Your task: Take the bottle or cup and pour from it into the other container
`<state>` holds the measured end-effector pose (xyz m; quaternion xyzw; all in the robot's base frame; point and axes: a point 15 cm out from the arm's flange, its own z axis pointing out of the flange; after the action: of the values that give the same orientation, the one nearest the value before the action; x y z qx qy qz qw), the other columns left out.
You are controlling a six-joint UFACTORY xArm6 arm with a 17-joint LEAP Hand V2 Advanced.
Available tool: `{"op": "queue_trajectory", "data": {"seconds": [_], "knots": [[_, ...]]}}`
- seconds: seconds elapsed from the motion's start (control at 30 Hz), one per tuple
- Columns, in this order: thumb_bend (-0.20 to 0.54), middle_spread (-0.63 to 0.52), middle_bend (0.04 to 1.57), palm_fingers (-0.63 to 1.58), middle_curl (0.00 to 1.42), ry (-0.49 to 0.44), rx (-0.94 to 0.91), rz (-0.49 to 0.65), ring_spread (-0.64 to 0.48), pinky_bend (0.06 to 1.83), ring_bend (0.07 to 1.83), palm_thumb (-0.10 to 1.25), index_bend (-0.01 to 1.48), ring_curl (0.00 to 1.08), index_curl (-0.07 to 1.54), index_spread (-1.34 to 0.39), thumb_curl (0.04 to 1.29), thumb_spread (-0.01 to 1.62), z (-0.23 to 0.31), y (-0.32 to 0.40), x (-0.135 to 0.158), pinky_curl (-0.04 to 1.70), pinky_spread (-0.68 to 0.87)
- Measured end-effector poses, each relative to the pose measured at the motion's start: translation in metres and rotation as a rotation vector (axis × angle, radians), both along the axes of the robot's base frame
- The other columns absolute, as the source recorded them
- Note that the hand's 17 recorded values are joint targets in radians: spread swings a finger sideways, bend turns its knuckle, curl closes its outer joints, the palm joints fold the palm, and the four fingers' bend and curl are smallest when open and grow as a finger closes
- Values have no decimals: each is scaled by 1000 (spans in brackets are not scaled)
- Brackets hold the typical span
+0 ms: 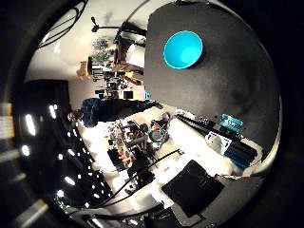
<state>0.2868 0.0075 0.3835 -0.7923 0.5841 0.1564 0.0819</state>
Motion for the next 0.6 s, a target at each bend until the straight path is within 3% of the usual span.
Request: {"op": "queue_trajectory", "data": {"seconds": [0.27, 0.6], "knots": [[-29, 52, 264, 249, 350, -38, 49, 18, 188, 792, 503, 600, 158, 210, 287, -248, 351, 1087, 7, 4, 2, -4, 456], [-24, 68, 291, 275, 352, -194, 172, -216, 186, 839, 551, 541, 168, 208, 286, -223, 336, 1093, 50, -74, 30, -6, 457]]}}
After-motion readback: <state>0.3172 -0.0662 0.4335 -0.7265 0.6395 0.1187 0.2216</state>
